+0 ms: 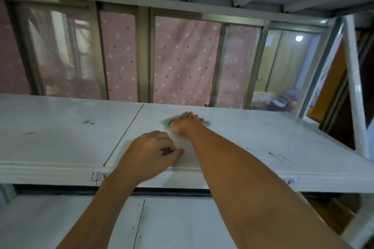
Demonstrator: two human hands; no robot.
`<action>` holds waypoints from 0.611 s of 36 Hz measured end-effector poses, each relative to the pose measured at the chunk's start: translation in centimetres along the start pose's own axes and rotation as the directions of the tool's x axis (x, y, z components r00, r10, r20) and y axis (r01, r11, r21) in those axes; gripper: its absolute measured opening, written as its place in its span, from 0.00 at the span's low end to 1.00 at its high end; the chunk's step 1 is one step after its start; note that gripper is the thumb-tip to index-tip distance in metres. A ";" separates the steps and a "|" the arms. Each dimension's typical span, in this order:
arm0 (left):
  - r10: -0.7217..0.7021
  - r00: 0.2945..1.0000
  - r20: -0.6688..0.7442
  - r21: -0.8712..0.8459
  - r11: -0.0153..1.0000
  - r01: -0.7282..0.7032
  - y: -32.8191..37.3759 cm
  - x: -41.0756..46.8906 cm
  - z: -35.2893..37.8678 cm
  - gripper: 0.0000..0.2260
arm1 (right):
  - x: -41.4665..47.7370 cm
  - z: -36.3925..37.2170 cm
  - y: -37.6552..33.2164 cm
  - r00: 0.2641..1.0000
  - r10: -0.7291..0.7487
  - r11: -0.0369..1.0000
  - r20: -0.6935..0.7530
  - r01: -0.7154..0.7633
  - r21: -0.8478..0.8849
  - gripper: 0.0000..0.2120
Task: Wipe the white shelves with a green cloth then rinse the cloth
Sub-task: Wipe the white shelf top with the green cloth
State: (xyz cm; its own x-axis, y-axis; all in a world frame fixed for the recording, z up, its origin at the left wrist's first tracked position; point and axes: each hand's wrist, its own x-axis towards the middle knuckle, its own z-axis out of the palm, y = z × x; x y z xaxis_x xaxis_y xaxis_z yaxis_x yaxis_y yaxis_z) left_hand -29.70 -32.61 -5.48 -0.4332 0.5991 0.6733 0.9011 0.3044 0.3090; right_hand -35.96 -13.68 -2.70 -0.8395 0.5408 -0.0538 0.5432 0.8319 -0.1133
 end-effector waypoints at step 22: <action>-0.090 0.995 -0.033 -0.053 0.995 0.088 0.0 0.1 -0.5 0.19 | -0.2 -3.0 7.7 0.877 -0.437 0.871 0.201 0.468 -0.148 0.30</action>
State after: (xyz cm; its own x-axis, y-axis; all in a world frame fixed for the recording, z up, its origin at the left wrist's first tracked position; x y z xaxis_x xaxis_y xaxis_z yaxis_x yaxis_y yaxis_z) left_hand -29.77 -32.87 -5.08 -0.5117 0.5444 0.6647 0.8591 0.3162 0.4024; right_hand -31.52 -7.01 -0.57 -0.9767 0.0853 -0.1971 0.0825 0.9963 0.0225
